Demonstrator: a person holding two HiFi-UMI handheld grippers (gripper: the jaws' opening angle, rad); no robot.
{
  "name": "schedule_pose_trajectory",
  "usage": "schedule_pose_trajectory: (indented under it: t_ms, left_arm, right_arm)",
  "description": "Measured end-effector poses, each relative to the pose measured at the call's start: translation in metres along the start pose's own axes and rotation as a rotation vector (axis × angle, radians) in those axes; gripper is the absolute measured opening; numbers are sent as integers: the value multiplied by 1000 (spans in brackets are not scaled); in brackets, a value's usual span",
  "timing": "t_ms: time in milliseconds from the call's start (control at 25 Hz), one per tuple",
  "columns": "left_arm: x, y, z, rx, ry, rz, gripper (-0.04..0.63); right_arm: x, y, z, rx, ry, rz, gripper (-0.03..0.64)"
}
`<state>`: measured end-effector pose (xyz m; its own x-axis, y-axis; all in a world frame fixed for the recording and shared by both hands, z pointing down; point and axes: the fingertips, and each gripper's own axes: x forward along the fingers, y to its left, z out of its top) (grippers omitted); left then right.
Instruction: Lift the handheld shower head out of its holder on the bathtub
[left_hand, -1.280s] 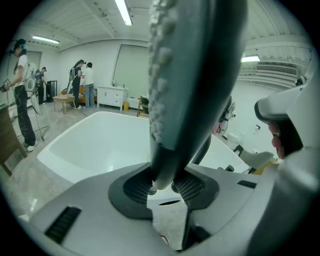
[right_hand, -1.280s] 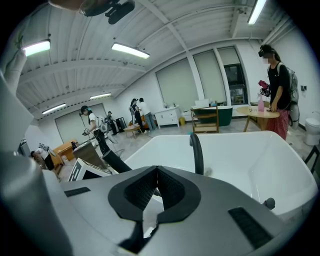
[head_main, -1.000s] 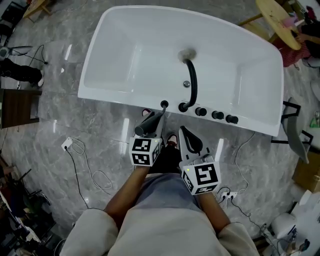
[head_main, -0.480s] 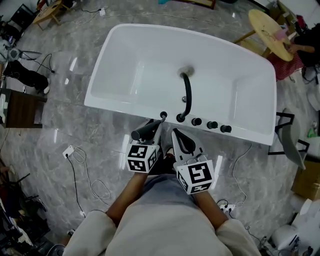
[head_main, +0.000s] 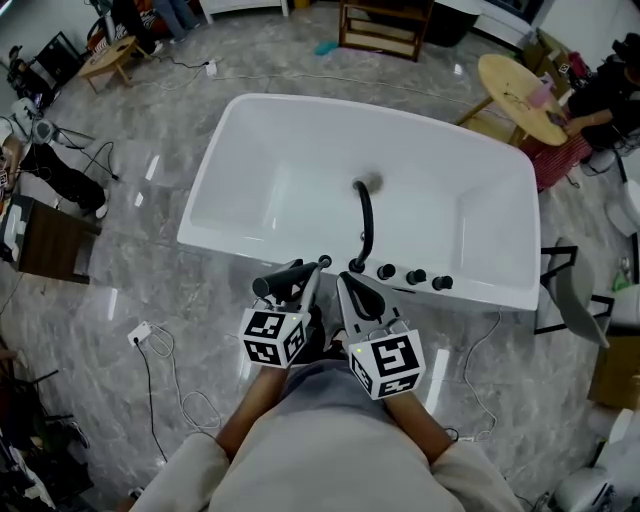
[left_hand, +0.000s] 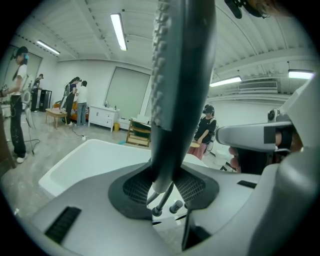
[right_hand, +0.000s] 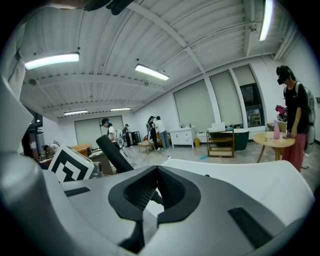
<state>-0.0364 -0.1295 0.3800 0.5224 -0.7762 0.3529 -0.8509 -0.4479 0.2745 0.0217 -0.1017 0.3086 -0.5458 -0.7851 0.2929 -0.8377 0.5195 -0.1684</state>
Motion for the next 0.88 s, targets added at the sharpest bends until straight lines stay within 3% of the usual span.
schedule_pose_trajectory:
  t_ms: [520, 880]
  left_arm:
    - [-29, -23, 28, 38, -70, -13, 130]
    - [-30, -31, 39, 41, -85, -41, 130]
  right_arm:
    - [-15, 1, 5, -77, -35, -20, 14]
    - [-15, -4, 12, -76, -53, -18, 14]
